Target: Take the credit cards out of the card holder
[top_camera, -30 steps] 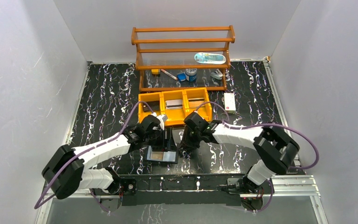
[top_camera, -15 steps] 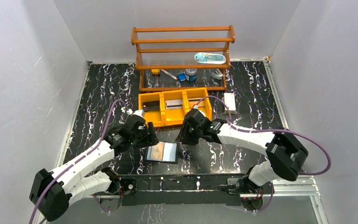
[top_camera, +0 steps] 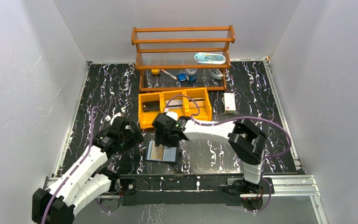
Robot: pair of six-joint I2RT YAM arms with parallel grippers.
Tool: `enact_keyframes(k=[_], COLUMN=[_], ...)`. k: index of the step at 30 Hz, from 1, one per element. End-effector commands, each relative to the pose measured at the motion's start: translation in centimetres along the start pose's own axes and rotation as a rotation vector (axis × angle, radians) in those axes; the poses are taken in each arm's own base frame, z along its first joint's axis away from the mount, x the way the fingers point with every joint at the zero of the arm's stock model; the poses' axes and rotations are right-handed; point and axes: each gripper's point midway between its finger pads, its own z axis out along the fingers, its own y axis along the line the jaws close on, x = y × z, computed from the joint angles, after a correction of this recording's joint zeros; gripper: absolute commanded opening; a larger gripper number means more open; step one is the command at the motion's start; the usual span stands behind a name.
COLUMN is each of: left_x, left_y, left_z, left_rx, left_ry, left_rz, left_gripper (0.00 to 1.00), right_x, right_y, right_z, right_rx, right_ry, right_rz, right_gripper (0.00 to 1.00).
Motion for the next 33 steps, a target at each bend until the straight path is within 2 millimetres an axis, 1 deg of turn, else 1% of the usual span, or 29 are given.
enact_keyframes(k=[1,4,8,16,23,30,33], left_x=[-0.3,-0.3,-0.3,-0.5,-0.5,-1.1,-1.5], left_y=[1.3,1.2,1.0,0.7,0.7,1.1,1.5], left_z=[-1.0,-1.2,-1.5,-1.8,-2.0,-2.5,-2.9], left_rx=[-0.040,-0.014,0.010,0.023,0.027,0.012,-0.003], left_ry=[-0.051,-0.066,-0.069,-0.072,-0.075,-0.110,-0.138], left_rz=[-0.084,-0.113,-0.114,-0.087,-0.091,-0.117,-0.140], left_gripper=[0.79,0.80,0.80,0.80,0.80,0.80,0.81], right_x=[-0.3,0.0,0.1,0.6,0.0,-1.2,-1.4], right_y=[0.4,0.5,0.5,0.6,0.8,3.1,4.2], right_z=[0.7,1.7,2.3,3.2,2.4,0.8,0.7], right_rx=[0.093,0.146,0.195,0.255,0.277,0.189,0.129], right_ry=[-0.008,0.000,0.001,0.017,-0.015,-0.066,-0.079], right_rz=[-0.049,-0.072,-0.087,-0.104,-0.098,-0.082,-0.073], right_gripper=[0.69,0.71,0.73,0.74,0.77,0.77,0.78])
